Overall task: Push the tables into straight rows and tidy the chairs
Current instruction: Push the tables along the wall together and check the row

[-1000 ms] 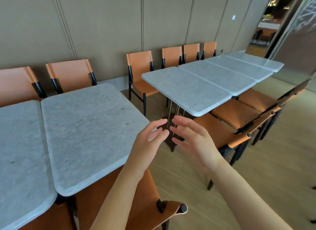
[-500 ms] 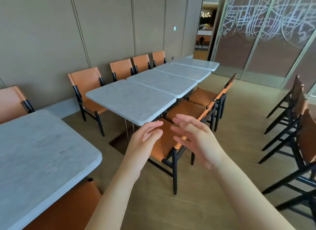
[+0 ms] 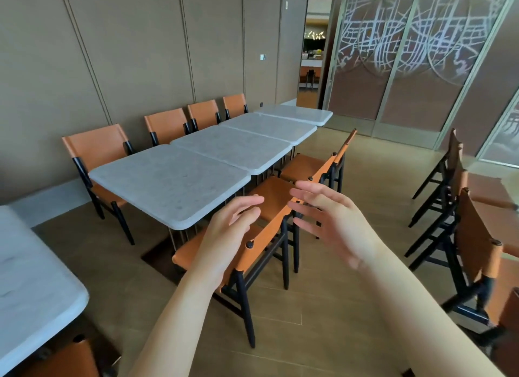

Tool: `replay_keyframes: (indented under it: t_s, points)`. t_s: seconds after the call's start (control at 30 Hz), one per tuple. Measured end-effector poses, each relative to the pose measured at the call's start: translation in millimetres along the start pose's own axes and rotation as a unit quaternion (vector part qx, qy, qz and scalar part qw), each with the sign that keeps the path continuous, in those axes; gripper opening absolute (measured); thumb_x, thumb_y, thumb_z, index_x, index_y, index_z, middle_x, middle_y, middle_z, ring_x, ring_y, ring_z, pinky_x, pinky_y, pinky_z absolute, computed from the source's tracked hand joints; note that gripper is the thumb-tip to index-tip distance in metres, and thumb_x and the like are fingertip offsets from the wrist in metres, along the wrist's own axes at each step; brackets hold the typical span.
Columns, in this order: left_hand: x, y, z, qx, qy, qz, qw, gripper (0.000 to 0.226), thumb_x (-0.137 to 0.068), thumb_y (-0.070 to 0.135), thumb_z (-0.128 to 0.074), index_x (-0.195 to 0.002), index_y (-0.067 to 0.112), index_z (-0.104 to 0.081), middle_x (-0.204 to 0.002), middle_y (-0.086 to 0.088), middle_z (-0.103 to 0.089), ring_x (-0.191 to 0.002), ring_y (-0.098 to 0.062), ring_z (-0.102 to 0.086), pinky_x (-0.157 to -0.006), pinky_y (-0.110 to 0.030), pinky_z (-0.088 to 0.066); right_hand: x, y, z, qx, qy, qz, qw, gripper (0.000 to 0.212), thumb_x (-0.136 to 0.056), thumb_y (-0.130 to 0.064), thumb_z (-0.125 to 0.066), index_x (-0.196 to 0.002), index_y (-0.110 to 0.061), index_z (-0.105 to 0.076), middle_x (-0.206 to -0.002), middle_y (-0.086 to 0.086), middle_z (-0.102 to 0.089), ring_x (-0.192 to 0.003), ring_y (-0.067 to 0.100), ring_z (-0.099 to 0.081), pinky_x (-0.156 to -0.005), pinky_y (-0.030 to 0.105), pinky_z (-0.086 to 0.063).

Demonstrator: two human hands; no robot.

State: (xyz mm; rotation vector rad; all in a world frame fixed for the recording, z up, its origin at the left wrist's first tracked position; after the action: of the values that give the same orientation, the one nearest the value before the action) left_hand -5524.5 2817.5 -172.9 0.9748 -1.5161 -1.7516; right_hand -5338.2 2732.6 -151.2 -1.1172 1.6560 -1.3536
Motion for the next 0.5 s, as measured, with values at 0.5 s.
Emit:
replay_keyframes:
  t_s: [0.5]
  points:
    - [-218, -51, -91, -0.013, 0.034, 0.043, 0.998, 0.023, -0.098, 0.046, -0.053, -0.115, 0.047, -0.069, -0.126, 0.021, -0.066, -0.121, 0.004, -0.060, -0.104, -0.028, -0.048, -199, -14, 116, 0.041, -0.033, -0.023, 0.998, 0.023, -0.100, -0.019, -0.059, -0.117, -0.026, -0.072, -0.120, -0.007, -0.072, -0.112, 0.010, -0.069, -0.099, 0.040, -0.054]
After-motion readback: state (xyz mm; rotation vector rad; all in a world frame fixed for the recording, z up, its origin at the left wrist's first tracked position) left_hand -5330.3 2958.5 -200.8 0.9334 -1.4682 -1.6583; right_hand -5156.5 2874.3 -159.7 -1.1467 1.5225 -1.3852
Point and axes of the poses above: each hand's wrist, its own x-axis away from the middle knuckle, its own z-axis out of the back of the hand, y = z × x, the point moved 1 cm from there along -x, towards the middle knuckle
